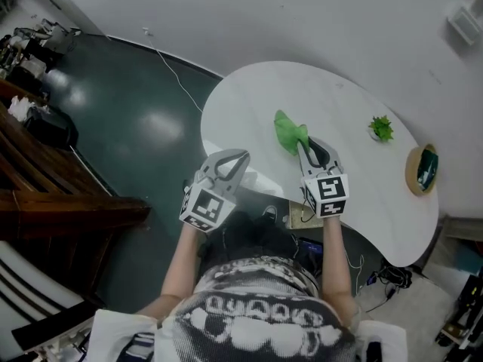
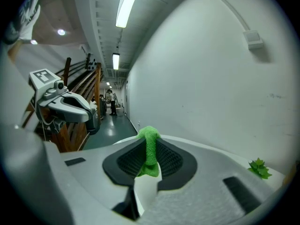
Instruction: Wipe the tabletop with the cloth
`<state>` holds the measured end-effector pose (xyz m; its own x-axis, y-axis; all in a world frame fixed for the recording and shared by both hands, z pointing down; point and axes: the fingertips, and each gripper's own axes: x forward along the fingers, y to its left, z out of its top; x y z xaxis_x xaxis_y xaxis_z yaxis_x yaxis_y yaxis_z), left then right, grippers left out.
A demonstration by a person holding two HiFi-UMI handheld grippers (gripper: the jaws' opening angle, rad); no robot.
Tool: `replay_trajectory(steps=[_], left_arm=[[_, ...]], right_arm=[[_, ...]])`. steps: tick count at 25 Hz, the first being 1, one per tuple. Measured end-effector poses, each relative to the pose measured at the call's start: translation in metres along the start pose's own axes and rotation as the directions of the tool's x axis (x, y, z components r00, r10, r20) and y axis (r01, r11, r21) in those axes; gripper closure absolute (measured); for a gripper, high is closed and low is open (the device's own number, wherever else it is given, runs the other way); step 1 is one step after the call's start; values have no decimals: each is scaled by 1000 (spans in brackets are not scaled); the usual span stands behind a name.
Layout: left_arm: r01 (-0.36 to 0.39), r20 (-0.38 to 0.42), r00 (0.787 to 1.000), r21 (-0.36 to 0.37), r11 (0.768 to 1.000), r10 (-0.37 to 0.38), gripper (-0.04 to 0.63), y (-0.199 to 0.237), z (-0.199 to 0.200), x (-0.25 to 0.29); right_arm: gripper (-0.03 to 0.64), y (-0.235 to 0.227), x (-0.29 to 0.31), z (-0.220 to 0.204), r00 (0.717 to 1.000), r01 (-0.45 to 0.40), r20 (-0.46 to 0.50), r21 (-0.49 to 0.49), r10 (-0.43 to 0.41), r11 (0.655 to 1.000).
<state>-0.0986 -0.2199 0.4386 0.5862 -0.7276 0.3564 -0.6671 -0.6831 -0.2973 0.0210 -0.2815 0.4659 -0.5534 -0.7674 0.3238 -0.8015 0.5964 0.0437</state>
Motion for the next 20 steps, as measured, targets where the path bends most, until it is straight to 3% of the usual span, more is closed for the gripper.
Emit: replay_trajectory(steps=[6,16,20], left_arm=[[28,-19,999,15,1000,-27,589,14,-11,9],[167,4,986,63,984,-167,589,50,-14,25],[190,4,982,74,979,-191,589,73,-27,26]], right_arm=[[552,1,51,11,1000,-18,-13,-35,17,999],[552,13,150,19,998,-8,-66,-42,5,999],[552,22,195,16,995,-8,-96,-36,5,999]])
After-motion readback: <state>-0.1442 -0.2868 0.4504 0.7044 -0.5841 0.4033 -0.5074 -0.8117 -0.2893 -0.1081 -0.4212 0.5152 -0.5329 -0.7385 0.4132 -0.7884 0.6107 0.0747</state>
